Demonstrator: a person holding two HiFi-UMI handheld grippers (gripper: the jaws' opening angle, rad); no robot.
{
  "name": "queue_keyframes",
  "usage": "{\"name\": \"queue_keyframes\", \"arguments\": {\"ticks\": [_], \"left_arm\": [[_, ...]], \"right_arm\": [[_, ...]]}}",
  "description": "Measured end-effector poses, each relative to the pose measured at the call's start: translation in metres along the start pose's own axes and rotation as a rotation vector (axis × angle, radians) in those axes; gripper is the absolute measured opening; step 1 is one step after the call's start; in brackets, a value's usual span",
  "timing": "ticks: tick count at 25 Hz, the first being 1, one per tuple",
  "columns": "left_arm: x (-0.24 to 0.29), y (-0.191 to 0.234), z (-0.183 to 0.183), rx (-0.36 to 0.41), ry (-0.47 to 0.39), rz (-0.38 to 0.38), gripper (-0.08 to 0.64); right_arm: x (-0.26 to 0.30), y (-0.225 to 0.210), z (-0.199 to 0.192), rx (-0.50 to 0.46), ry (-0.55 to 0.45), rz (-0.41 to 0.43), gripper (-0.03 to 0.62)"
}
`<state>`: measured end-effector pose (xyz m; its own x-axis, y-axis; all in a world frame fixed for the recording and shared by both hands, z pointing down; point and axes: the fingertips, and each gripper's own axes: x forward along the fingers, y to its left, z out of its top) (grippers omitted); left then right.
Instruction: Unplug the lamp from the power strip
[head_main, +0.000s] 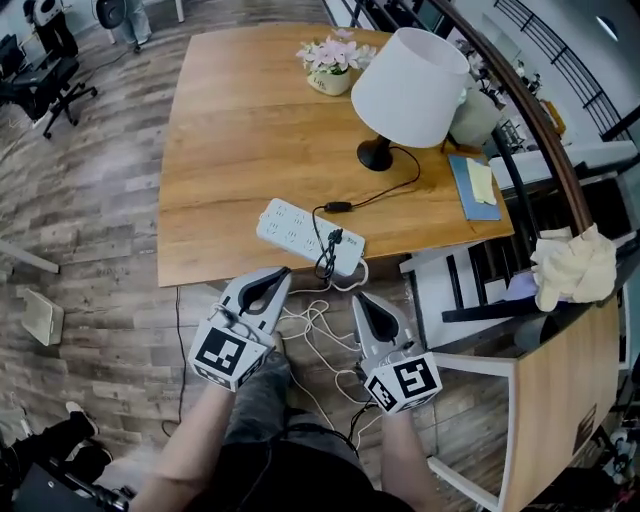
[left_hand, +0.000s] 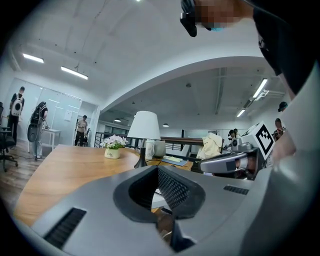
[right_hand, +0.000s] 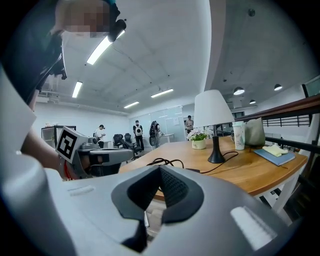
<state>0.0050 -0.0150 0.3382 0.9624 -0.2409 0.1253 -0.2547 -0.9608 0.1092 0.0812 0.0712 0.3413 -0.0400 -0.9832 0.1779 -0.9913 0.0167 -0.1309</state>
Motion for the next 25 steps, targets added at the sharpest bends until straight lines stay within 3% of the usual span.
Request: {"name": "queue_keyframes", "arguments": {"ticks": [6,16,20,25], "left_arm": [[0.031,0.022,-0.007,-0.023,0.021,-0.004,-0.006],[0.064,0.021,-0.020,-0.041,0.057,-0.048,-0.006],[0.074,0.028,-0.026,-0.052,0.069,-0.001,-0.006],[0.080,0.041,-0.031,-0.061,0.084,0.115,-0.006]], "right_arm": [[0.032,-0.021,-0.006,0.003,0.057,0.010,0.008],[0.061,-0.042,-0.015,-0.018,0.116,0.032,0.008],[0.074,-0.054,-0.019,-0.042,0.148,0.079,0.008],[0.095,-0.067,-0.030,-0.093,0.199,0.176,0.008]]}}
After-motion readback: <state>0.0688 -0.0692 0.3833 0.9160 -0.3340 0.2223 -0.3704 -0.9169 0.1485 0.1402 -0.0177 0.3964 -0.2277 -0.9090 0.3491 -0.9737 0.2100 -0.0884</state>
